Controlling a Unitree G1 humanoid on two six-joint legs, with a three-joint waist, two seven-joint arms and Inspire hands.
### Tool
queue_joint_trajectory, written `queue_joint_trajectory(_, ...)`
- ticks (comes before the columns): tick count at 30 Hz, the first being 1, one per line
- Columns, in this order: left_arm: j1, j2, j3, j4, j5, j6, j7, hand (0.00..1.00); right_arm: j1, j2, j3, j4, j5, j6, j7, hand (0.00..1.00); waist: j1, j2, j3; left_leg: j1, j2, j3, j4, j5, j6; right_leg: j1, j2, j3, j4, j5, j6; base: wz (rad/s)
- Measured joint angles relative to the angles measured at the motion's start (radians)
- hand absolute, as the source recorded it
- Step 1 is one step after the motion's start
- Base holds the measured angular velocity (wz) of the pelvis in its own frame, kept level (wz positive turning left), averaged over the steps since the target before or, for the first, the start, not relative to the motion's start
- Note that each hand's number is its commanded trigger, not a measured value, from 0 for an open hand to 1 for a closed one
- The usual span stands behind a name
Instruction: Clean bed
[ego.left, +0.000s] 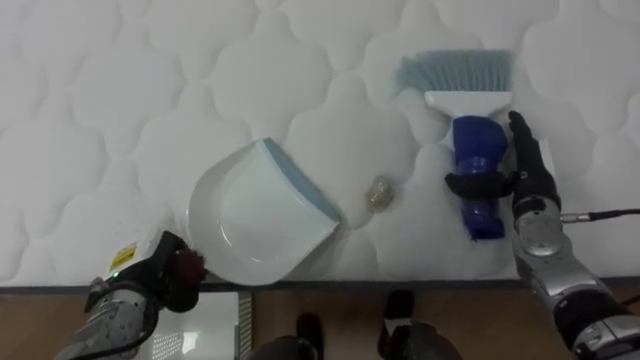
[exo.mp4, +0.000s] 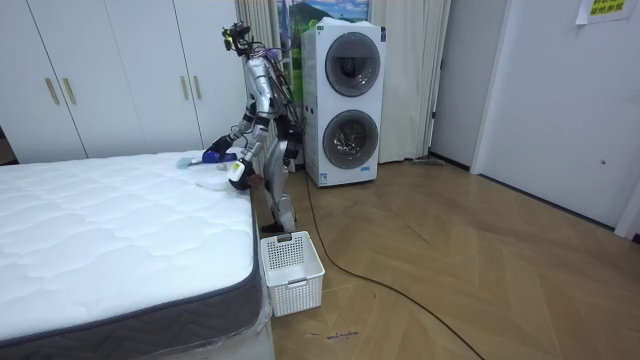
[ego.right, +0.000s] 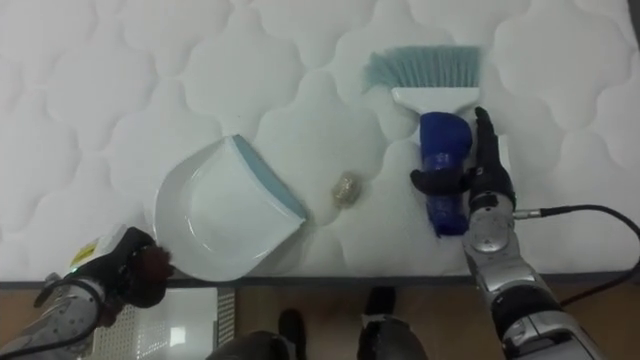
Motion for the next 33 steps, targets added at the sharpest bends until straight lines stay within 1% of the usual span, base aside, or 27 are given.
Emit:
queue_joint_trajectory(2, 0.000, 0.000, -0.007, 0.000, 0.000, 0.005, 0.000, 1.00, -0.010, 0.006, 0.017, 0.016, 0.000, 0.004, -0.002, 0.00, 0.000, 0.000, 0.0000, 0.000, 0.001, -0.001, 0.001, -0.001, 0.000, 0.000, 0.001, -0.005, 0.000, 0.000, 0.000, 0.00)
queue_joint_trajectory(5, -0.001, 0.000, -0.009, 0.000, 0.000, 0.009, 0.000, 1.00, -0.020, 0.012, 0.017, 0.028, -0.003, 0.017, -0.007, 0.00, -0.001, 0.000, -0.0001, -0.001, 0.001, -0.005, 0.001, -0.003, 0.001, 0.001, -0.005, -0.011, -0.002, 0.000, -0.001, 0.02)
queue_joint_trajectory(7, -0.004, 0.000, -0.017, 0.000, 0.000, 0.013, 0.000, 1.00, -0.020, 0.012, 0.017, 0.038, -0.021, 0.020, -0.012, 0.00, -0.002, 0.004, 0.0007, -0.003, 0.001, -0.010, 0.004, -0.003, 0.001, 0.009, -0.004, -0.025, -0.007, 0.001, -0.001, 0.11)
queue_joint_trajectory(9, -0.018, 0.000, -0.045, -0.001, -0.001, 0.024, 0.000, 1.00, -0.026, 0.012, 0.019, 0.067, -0.031, 0.026, -0.016, 0.00, -0.002, 0.010, 0.0010, -0.004, 0.002, -0.027, 0.007, -0.004, 0.001, 0.025, -0.005, -0.050, -0.019, 0.002, -0.002, 0.17)
queue_joint_trajectory(10, -0.021, 0.000, -0.053, 0.000, -0.001, 0.027, 0.000, 1.00, -0.028, 0.012, 0.021, 0.072, -0.034, 0.027, -0.019, 0.00, 0.000, 0.010, 0.0011, -0.003, 0.002, -0.028, 0.007, -0.004, 0.001, 0.026, -0.005, -0.051, -0.019, 0.002, -0.002, 0.12)
queue_joint_trajectory(11, -0.022, 0.000, -0.062, -0.001, -0.001, 0.030, 0.001, 1.00, -0.036, 0.014, 0.022, 0.093, -0.047, 0.030, -0.022, 0.11, 0.000, 0.013, 0.0014, -0.003, 0.003, -0.031, 0.007, -0.004, 0.001, 0.028, -0.005, -0.057, -0.021, 0.002, -0.002, 0.06)
queue_joint_trajectory(12, -0.025, 0.000, -0.070, -0.002, -0.001, 0.031, 0.001, 1.00, -0.039, 0.013, 0.022, 0.105, -0.068, 0.031, -0.022, 0.45, 0.000, 0.015, 0.0004, -0.002, 0.002, -0.034, 0.006, -0.004, 0.002, 0.030, -0.007, -0.061, -0.021, 0.002, -0.002, 0.05)
queue_joint_trajectory(13, -0.026, 0.000, -0.072, -0.002, -0.001, 0.033, 0.001, 1.00, -0.039, 0.012, 0.022, 0.105, -0.074, 0.034, -0.022, 0.74, 0.000, 0.016, 0.0004, -0.002, 0.002, -0.034, 0.006, -0.004, 0.002, 0.030, -0.007, -0.061, -0.021, 0.002, -0.002, 0.00)
queue_joint_trajectory(14, -0.027, 0.000, -0.078, -0.002, -0.001, 0.039, 0.001, 1.00, -0.041, 0.013, 0.022, 0.106, -0.086, 0.037, -0.024, 1.00, 0.000, 0.016, 0.0008, -0.002, 0.001, -0.034, 0.006, -0.004, 0.002, 0.030, -0.007, -0.061, -0.021, 0.002, -0.002, 0.00)
queue_joint_trajectory(17, -0.030, -0.001, -0.084, -0.003, -0.001, 0.048, 0.001, 1.00, -0.047, 0.012, 0.030, 0.117, -0.114, 0.045, -0.053, 1.00, 0.000, 0.019, 0.0009, -0.002, 0.002, -0.034, 0.006, -0.004, 0.002, 0.030, -0.006, -0.060, -0.020, 0.002, -0.002, 0.00)
queue_joint_trajectory(19, -0.033, -0.004, -0.087, -0.002, 0.000, 0.055, 0.001, 1.00, -0.048, -0.005, 0.030, 0.122, -0.144, 0.055, -0.066, 1.00, 0.000, 0.020, 0.0011, 0.000, 0.002, -0.033, 0.003, -0.004, 0.002, 0.030, -0.006, -0.059, -0.020, 0.002, -0.002, 0.00)
queue_joint_trajectory(21, -0.034, -0.008, -0.090, -0.002, 0.000, 0.072, 0.001, 1.00, -0.063, -0.024, 0.029, 0.126, -0.176, 0.076, -0.081, 1.00, 0.000, 0.021, 0.0007, 0.003, 0.003, -0.028, 0.001, -0.004, 0.002, 0.031, -0.004, -0.057, -0.020, 0.002, -0.002, -0.02)
queue_joint_trajectory(22, -0.034, -0.008, -0.091, -0.002, 0.000, 0.074, 0.001, 1.00, -0.069, -0.025, 0.029, 0.131, -0.183, 0.081, -0.084, 1.00, 0.000, 0.021, 0.0007, 0.003, 0.003, -0.028, 0.000, -0.004, 0.002, 0.031, -0.003, -0.055, -0.021, 0.002, -0.002, -0.04)
queue_joint_trajectory(24, -0.034, -0.008, -0.096, -0.003, 0.000, 0.082, 0.002, 1.00, -0.087, -0.025, 0.029, 0.140, -0.183, 0.106, -0.098, 1.00, 0.001, 0.022, 0.0005, 0.004, 0.004, -0.027, -0.001, -0.004, 0.001, 0.031, 0.000, -0.051, -0.022, 0.001, -0.004, 0.00)
queue_joint_trajectory(26, -0.034, -0.009, -0.098, -0.002, 0.000, 0.086, 0.002, 1.00, -0.092, -0.025, 0.029, 0.139, -0.184, 0.120, -0.099, 1.00, 0.002, 0.022, 0.0004, 0.005, 0.005, -0.027, -0.003, -0.003, 0.000, 0.031, 0.002, -0.050, -0.022, 0.001, -0.004, 0.00)
queue_joint_trajectory(31, -0.029, -0.009, -0.107, -0.003, 0.000, 0.087, 0.004, 1.00, -0.093, -0.024, 0.042, 0.142, -0.187, 0.138, -0.107, 1.00, 0.002, 0.021, 0.0003, 0.006, 0.007, -0.027, -0.010, -0.004, -0.001, 0.035, 0.008, -0.050, -0.035, 0.001, -0.004, 0.00)
queue_joint_trajectory(33, -0.029, -0.009, -0.114, -0.003, 0.000, 0.087, 0.004, 1.00, -0.091, -0.018, 0.061, 0.142, -0.188, 0.155, -0.106, 1.00, 0.004, 0.021, 0.0003, 0.006, 0.007, -0.027, -0.009, -0.004, -0.001, 0.035, 0.008, -0.051, -0.037, 0.001, -0.003, 0.00)
